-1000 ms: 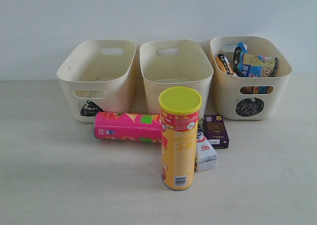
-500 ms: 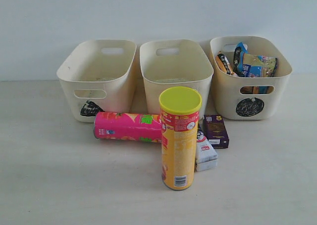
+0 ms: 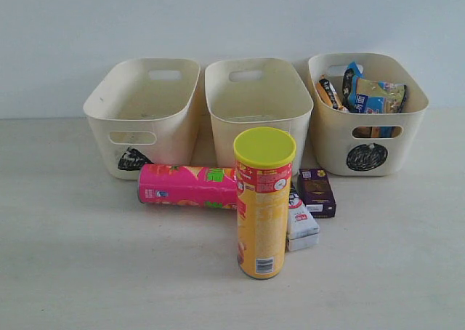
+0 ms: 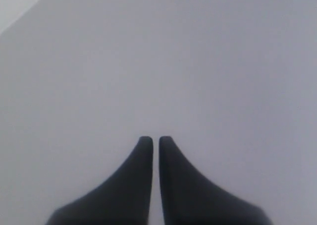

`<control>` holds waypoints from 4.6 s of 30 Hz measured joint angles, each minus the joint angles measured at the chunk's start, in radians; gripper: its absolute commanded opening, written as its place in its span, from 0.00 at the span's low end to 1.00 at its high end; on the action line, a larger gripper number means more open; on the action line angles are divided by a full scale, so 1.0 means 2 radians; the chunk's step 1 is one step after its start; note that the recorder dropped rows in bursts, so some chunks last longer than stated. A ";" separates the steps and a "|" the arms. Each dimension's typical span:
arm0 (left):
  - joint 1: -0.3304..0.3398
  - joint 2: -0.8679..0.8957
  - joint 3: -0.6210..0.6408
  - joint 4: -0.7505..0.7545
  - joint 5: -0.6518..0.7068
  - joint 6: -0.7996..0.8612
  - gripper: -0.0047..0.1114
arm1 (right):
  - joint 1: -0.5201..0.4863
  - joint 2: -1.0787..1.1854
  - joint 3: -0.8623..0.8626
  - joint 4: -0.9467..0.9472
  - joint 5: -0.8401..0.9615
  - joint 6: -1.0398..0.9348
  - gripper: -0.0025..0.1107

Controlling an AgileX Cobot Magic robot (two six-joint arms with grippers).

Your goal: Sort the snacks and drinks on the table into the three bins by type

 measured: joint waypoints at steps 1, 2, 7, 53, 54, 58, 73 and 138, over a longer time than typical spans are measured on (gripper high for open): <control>0.000 0.000 -0.018 0.004 0.043 -0.011 0.08 | 0.000 0.000 0.000 0.000 0.000 0.000 0.02; 0.000 0.000 -0.044 0.013 0.102 -0.018 0.08 | 0.000 0.000 0.000 0.000 -0.001 -0.002 0.02; 0.000 0.014 -0.188 0.075 0.393 -0.018 0.08 | 0.000 0.000 0.000 0.000 -0.008 -0.014 0.02; -0.158 0.397 -0.453 -0.256 0.836 0.483 0.45 | 0.150 0.000 0.014 -0.001 0.135 -0.072 0.02; -0.170 0.409 -0.453 -0.258 0.837 0.487 0.52 | 0.150 0.000 0.014 -0.001 0.135 -0.072 0.02; -0.209 0.459 -0.453 -0.262 0.841 0.519 0.77 | 0.150 0.000 0.014 -0.001 0.135 -0.072 0.02; -0.244 0.631 -0.448 -0.432 0.651 0.747 0.83 | 0.150 0.000 0.014 -0.001 0.135 -0.068 0.02; -0.244 0.807 -0.503 -0.671 0.688 1.066 0.08 | 0.150 0.000 0.014 0.000 0.148 -0.067 0.02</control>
